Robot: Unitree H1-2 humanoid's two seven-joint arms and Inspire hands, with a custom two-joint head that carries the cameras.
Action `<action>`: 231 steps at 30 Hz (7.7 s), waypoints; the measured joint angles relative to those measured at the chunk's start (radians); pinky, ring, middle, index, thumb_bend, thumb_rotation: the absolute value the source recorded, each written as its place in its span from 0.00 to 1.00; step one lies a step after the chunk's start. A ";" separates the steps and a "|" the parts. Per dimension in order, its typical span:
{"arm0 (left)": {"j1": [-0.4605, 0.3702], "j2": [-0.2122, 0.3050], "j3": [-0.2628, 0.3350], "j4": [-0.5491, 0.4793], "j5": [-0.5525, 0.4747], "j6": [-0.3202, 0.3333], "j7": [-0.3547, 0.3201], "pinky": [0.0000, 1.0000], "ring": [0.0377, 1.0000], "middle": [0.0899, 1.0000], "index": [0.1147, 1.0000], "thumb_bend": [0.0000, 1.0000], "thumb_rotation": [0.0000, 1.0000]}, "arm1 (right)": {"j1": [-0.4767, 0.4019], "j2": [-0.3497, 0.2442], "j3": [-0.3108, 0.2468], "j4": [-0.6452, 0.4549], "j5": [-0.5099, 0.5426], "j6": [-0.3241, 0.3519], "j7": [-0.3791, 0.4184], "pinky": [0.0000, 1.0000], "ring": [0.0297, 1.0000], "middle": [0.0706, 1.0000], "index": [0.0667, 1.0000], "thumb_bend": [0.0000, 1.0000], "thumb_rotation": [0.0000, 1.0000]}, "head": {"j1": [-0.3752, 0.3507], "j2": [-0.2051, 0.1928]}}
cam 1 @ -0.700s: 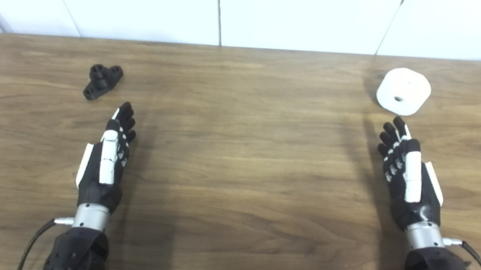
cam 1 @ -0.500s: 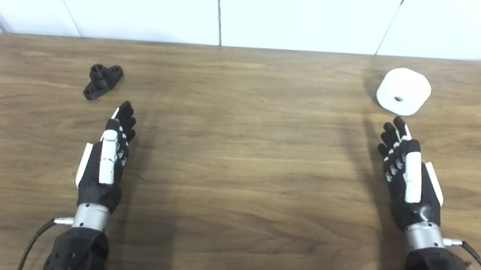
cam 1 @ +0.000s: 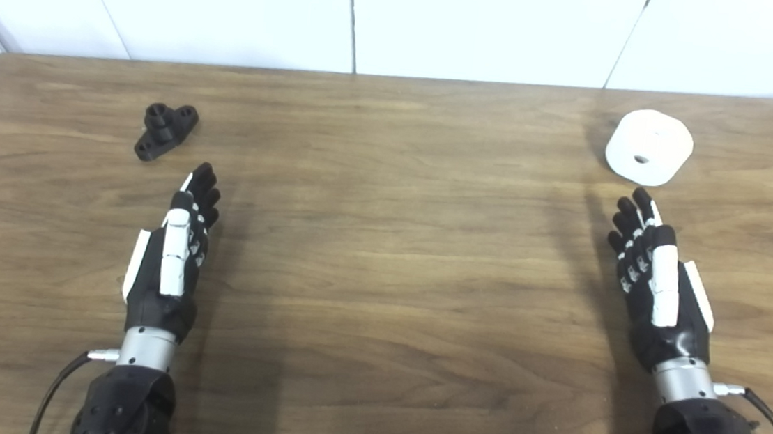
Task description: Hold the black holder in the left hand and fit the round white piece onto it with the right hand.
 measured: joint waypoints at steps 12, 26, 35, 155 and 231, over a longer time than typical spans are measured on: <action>0.006 -0.019 -0.050 0.079 0.060 -0.115 0.044 0.98 0.97 0.97 0.95 0.57 1.00 | -0.003 -0.049 0.000 0.108 0.048 -0.147 0.044 1.00 1.00 0.98 1.00 0.58 1.00 | 0.104 -0.182; -0.001 -0.024 -0.081 0.137 0.077 -0.193 0.055 0.99 1.00 1.00 0.96 0.57 0.99 | -0.062 -0.101 -0.015 0.203 0.072 -0.203 0.060 1.00 1.00 0.98 1.00 0.53 1.00 | 0.144 -0.267; -0.004 -0.016 -0.106 0.139 0.155 -0.196 0.066 1.00 1.00 1.00 0.99 0.54 0.76 | -0.062 -0.101 -0.018 0.203 0.076 -0.203 0.060 1.00 1.00 0.98 1.00 0.52 1.00 | 0.132 -0.264; -0.519 0.388 -0.251 0.663 0.894 0.281 0.362 1.00 0.91 0.84 0.57 0.85 0.35 | 0.013 -0.080 0.007 0.115 0.068 -0.161 0.022 1.00 0.96 0.91 0.98 0.59 1.00 | 0.071 -0.200; -0.376 0.358 -0.253 0.423 0.709 0.113 0.266 0.79 0.85 0.77 0.42 0.52 0.06 | 0.037 -0.070 0.033 0.082 0.016 -0.161 -0.001 0.92 0.93 0.90 0.95 0.60 1.00 | 0.017 -0.134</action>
